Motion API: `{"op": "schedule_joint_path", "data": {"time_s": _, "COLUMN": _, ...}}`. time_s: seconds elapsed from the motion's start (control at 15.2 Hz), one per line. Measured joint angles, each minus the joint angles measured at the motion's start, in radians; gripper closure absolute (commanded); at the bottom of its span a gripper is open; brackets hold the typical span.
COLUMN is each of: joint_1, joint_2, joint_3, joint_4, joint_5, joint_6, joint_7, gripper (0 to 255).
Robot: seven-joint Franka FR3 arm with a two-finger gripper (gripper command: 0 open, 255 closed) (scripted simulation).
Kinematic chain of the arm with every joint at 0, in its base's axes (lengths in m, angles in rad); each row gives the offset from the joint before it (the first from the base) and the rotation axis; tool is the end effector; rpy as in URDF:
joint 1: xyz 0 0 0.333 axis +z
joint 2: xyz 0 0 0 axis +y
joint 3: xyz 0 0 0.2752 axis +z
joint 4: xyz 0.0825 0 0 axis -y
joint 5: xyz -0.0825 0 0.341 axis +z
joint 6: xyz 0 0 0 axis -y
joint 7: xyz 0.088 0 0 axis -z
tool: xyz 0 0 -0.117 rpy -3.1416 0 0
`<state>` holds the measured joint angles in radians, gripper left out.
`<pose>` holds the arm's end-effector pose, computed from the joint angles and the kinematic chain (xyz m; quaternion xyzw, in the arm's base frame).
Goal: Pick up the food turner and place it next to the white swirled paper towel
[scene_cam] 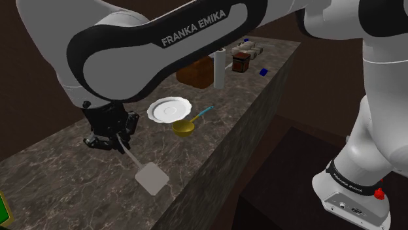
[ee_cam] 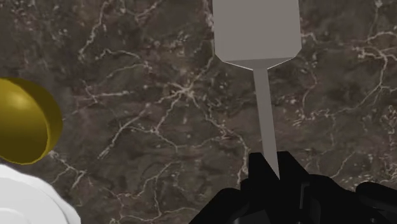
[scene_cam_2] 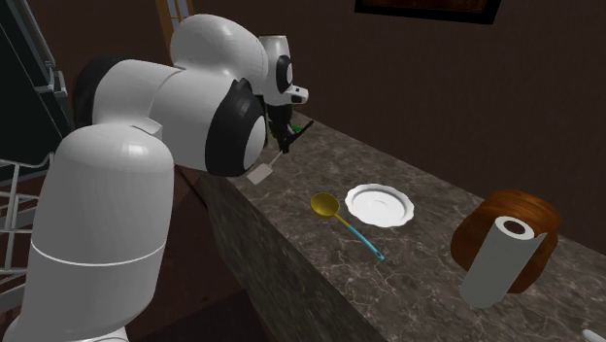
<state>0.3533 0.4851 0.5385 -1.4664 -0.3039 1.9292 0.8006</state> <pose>0.4527 0.4426 0.4025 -0.9972 -0.0672 -0.0334 0.0026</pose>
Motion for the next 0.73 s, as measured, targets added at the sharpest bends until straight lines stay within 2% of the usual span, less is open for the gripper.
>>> {"op": "schedule_joint_path", "data": {"time_s": 0.73, "joint_1": 0.014, "joint_2": -0.017, "joint_3": 0.009, "joint_4": 0.128, "joint_5": 0.016, "joint_6": -0.140, "joint_7": -0.019, "gripper": 255}}
